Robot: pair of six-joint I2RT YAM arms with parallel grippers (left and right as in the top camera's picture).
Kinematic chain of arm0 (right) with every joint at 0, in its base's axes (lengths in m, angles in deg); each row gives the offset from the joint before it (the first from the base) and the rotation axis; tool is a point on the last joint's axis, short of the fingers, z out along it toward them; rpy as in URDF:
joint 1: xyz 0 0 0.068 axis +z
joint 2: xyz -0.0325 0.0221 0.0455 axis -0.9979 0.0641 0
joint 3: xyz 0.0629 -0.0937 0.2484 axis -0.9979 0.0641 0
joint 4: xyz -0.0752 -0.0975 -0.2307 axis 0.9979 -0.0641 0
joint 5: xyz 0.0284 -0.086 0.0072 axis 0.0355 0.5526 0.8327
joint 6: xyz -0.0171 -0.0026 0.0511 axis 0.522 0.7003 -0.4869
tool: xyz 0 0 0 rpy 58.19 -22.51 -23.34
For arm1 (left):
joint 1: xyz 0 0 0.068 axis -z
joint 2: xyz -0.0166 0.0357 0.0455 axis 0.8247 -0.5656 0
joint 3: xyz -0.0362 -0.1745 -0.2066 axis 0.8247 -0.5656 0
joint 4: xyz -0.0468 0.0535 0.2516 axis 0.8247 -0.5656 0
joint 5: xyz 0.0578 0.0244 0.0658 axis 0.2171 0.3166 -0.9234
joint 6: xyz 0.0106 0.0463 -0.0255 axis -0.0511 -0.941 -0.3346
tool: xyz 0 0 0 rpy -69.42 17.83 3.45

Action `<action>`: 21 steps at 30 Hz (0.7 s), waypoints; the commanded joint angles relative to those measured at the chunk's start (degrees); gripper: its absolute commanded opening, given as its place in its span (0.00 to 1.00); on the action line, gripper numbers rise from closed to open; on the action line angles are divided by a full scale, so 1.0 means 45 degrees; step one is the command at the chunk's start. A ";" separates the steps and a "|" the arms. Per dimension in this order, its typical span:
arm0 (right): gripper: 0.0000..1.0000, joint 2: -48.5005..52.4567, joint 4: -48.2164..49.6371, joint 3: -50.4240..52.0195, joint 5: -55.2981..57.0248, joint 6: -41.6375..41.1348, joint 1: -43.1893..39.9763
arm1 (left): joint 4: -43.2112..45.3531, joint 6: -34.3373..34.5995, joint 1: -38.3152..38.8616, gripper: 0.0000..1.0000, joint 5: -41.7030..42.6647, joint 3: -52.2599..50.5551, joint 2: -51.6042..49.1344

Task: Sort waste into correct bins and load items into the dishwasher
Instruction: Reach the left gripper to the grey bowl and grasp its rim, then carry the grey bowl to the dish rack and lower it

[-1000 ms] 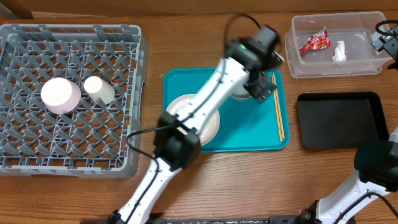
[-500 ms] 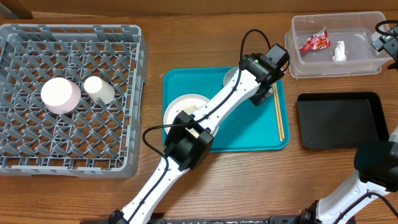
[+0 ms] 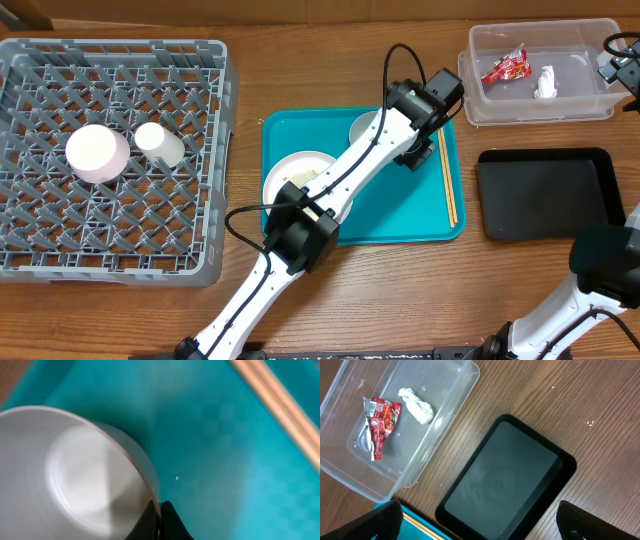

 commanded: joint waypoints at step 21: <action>1.00 -0.0311 0.0063 -0.0311 0.0092 -0.0053 0.0010 | -0.3449 0.0801 -0.9330 0.04 0.3254 -0.0476 0.9568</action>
